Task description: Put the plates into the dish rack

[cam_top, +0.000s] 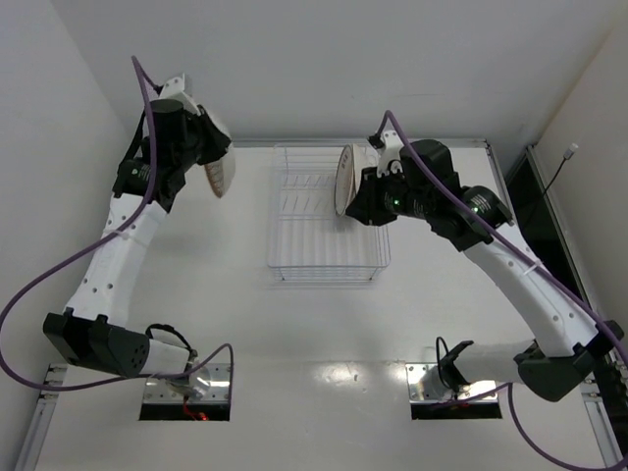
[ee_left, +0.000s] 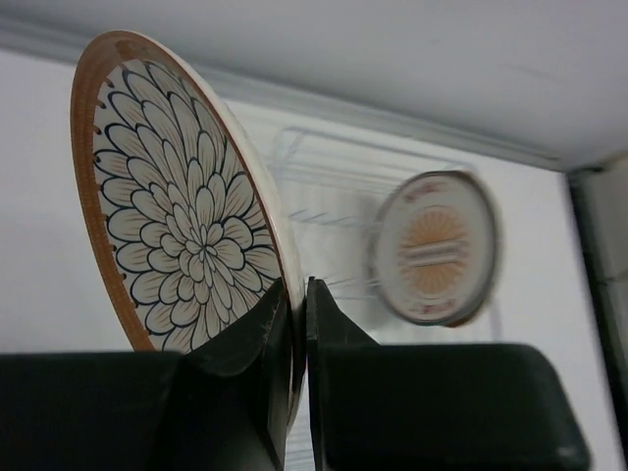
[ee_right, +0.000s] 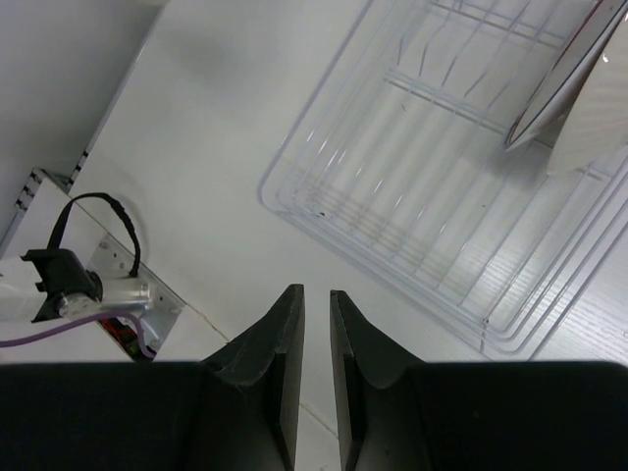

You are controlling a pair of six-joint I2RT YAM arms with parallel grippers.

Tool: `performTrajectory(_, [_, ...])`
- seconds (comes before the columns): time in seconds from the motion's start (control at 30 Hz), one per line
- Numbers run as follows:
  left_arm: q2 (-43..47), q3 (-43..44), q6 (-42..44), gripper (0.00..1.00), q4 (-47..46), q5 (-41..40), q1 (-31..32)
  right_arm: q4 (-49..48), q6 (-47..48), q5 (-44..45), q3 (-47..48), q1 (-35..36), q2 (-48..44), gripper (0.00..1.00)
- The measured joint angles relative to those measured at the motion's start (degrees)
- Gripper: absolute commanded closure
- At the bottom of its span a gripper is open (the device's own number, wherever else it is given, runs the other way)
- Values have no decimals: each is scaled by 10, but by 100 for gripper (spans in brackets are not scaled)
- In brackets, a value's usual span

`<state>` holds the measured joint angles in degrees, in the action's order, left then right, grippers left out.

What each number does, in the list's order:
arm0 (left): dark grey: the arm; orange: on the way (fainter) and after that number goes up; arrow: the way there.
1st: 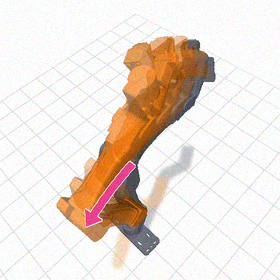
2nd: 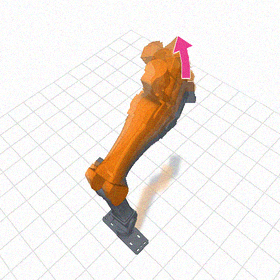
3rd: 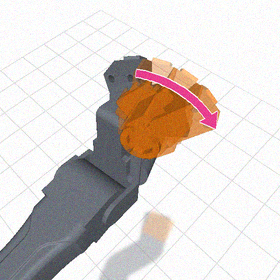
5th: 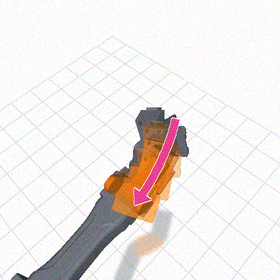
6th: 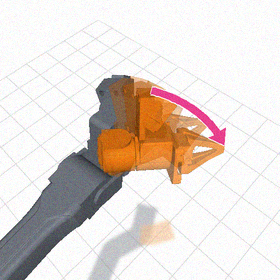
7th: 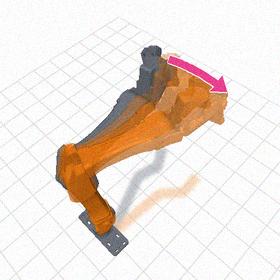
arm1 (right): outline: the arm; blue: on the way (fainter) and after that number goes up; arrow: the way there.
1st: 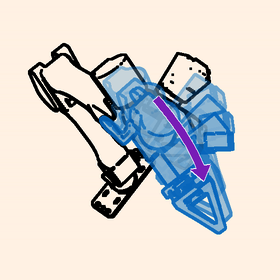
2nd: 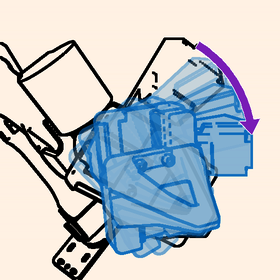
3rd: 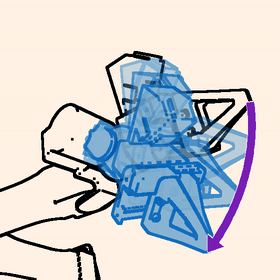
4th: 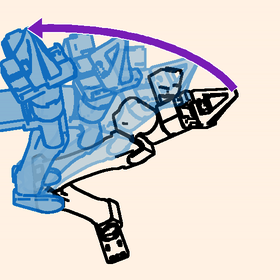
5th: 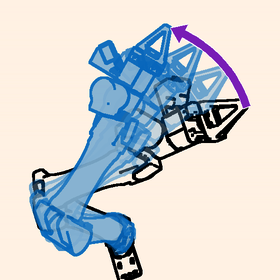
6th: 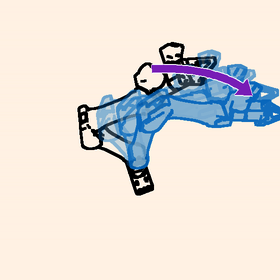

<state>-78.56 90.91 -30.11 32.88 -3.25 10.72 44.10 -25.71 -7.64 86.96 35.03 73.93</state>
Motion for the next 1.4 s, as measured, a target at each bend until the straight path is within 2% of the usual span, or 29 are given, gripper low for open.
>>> performTrajectory(0.1, [0,5,-33,100,-70,102,0,2,2,6,-11,0,-10,86])
performTrajectory(0.2, [-1,-28,-83,100,-168,196,0,4,2,20,-22,0,-24,86])
performTrajectory(0.33, [-26,-57,-146,100,-268,279,7,12,2,46,-37,0,-54,86])
performTrajectory(0.43, [-68,-61,-193,100,-341,310,21,15,2,64,-38,-3,-75,84])
performTrajectory(0.57, [-122,-62,-237,100,-422,319,54,18,4,85,-38,-4,-93,84])
performTrajectory(0.7, [-163,-62,-262,100,-465,315,87,33,9,103,-38,-4,-101,84])
performTrajectory(0.97, [-207,-64,-263,100,-467,272,125,60,17,125,-38,-4,-126,82])
performTrajectory(1.4, [-246,-88,-259,100,-498,224,129,74,27,131,-38,-4,-125,82])
